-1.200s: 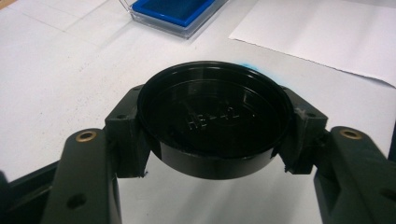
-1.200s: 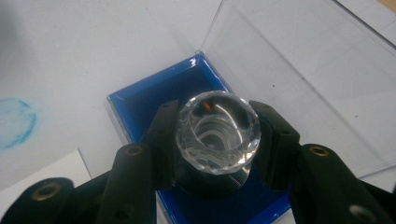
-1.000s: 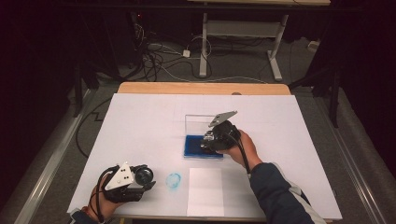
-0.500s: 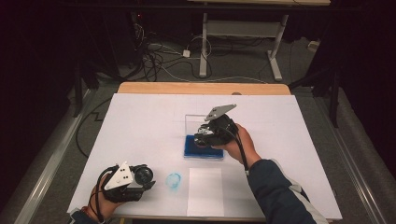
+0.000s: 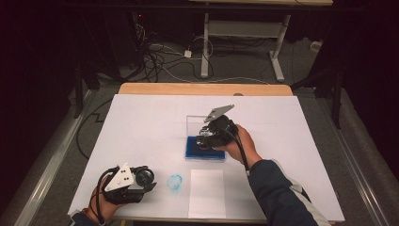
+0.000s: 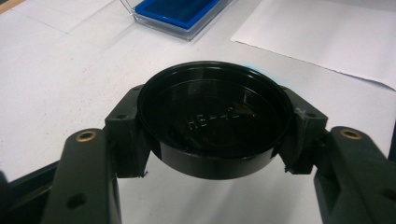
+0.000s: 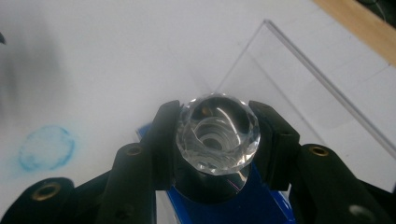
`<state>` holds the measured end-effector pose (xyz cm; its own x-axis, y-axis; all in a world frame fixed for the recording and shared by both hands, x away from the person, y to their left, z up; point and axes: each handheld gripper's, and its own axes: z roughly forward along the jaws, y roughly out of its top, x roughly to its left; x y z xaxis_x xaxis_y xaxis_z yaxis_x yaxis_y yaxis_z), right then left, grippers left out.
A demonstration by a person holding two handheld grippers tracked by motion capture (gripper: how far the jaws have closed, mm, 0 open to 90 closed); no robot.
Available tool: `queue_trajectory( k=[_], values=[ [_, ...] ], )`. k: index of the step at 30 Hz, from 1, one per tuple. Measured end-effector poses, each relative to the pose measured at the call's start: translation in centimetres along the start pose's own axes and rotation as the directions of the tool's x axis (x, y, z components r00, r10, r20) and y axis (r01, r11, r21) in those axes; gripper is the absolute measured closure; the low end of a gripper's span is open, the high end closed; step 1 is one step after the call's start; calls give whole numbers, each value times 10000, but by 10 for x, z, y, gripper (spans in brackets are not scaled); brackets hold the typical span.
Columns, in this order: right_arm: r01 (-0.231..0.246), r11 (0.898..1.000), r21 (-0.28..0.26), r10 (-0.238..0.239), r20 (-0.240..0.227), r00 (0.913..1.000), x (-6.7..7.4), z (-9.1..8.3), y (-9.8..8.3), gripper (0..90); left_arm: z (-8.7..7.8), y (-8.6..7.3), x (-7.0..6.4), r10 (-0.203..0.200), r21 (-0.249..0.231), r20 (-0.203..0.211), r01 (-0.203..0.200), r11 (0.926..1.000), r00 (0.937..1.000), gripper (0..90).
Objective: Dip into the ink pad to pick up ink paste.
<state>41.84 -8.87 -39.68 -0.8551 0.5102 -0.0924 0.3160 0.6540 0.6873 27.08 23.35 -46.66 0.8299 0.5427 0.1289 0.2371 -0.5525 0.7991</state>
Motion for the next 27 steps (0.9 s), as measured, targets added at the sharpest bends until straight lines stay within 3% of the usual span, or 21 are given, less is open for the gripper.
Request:
queue_trajectory(
  k=[7, 15, 27],
  values=[
    [-337, 9983, 482, 342, -90, 9994, -7, 16, -15, 572, 0, -1, 1, -22, 9, 12, 22, 10000, 10000, 360],
    [-246, 9978, 608, 244, 38, 9997, -6, 20, -19, 572, 0, 0, 1, -9, 32, 7, 9, 10000, 10000, 360],
    [-392, 9988, 291, 392, 7, 9992, -6, 21, -26, 573, 1, 0, -1, 80, 83, 22, -80, 9999, 10000, 360]
  ],
)
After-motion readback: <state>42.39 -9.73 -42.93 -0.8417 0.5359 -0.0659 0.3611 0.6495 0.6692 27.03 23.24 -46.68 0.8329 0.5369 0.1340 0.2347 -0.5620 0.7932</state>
